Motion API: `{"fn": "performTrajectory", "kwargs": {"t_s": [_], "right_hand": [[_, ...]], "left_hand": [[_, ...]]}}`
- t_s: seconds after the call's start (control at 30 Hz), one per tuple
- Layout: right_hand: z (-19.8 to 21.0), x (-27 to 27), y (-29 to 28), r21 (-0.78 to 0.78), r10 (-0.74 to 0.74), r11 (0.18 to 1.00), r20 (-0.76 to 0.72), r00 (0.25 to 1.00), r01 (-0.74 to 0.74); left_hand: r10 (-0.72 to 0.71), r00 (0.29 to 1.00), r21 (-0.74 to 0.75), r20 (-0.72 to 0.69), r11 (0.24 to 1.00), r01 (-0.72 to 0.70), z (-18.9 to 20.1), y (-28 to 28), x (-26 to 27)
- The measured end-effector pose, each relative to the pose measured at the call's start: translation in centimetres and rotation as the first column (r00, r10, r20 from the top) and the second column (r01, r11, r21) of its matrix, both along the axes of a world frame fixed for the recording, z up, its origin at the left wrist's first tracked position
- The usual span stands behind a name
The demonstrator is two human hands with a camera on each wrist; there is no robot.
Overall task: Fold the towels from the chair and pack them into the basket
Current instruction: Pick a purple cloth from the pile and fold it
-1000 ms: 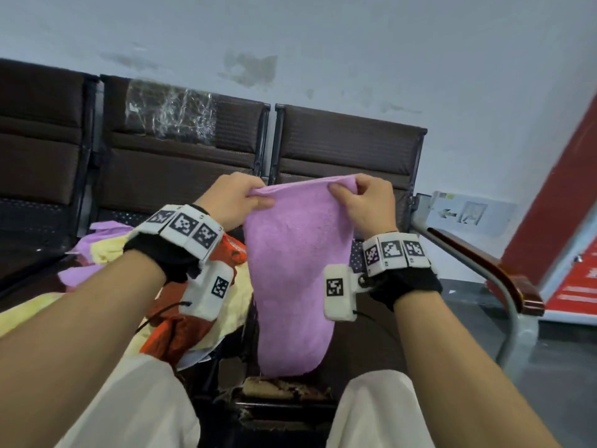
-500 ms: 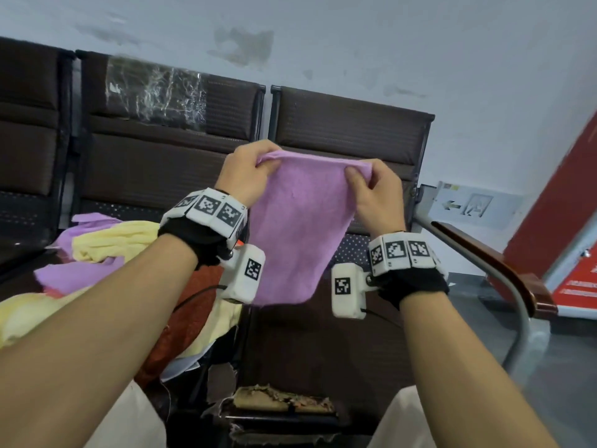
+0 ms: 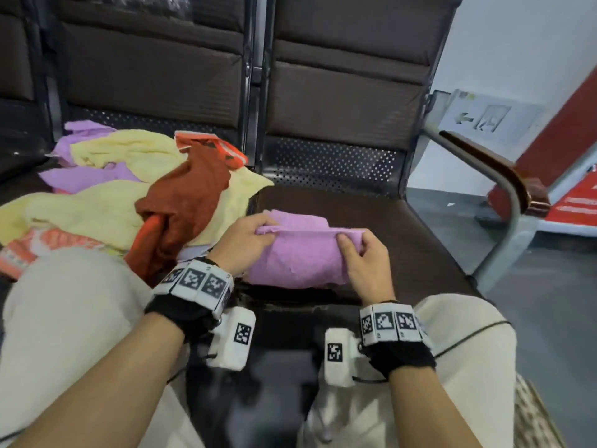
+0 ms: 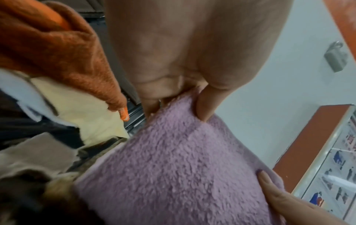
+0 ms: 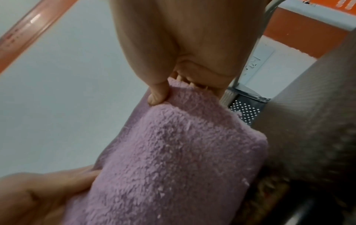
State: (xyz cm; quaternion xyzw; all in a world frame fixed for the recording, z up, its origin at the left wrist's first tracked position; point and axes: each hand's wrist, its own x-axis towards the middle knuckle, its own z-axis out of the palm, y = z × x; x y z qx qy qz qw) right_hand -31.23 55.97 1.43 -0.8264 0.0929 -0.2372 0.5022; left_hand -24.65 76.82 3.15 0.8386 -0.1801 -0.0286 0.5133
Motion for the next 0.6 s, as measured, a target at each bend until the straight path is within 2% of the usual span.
{"fn": "performTrajectory", "kwargs": {"t_s": [0.17, 0.3, 0.37, 0.43, 0.47, 0.6], "right_hand": [[-1.3, 0.3, -0.4, -0.043, -0.003, 0.999, -0.207, 0.978, -0.007], [-0.5, 4.1, -1.2, -0.008, -0.042, 0.999, -0.241, 0.970, 0.041], [-0.9, 5.9, -1.8, 0.022, 0.017, 1.000, -0.381, 0.925, -0.009], [-2.3, 7.0, -2.3, 0.041, 0.078, 0.997, -0.539, 0.838, -0.066], [-3.1, 7.5, -2.6, 0.045, 0.086, 0.996, -0.573, 0.815, -0.073], [-4.4, 10.2, -4.0, 0.040, 0.013, 0.999, -0.513, 0.858, 0.010]], "left_hand": [[0.000, 1.000, 0.070, 0.025, 0.998, -0.002, -2.1, 0.2, 0.8], [0.051, 0.998, 0.036, 0.034, 0.998, -0.052, -1.8, -0.4, 4.3], [0.090, 0.996, -0.031, -0.015, 0.995, -0.091, -2.0, -1.0, 6.4], [0.086, 0.990, -0.122, -0.109, 0.988, -0.099, -2.4, -1.7, 8.5], [0.076, 0.987, -0.148, -0.141, 0.984, -0.097, -2.8, -2.0, 9.5], [0.064, 0.986, -0.134, -0.156, 0.987, -0.086, -4.3, -3.0, 13.4]]}}
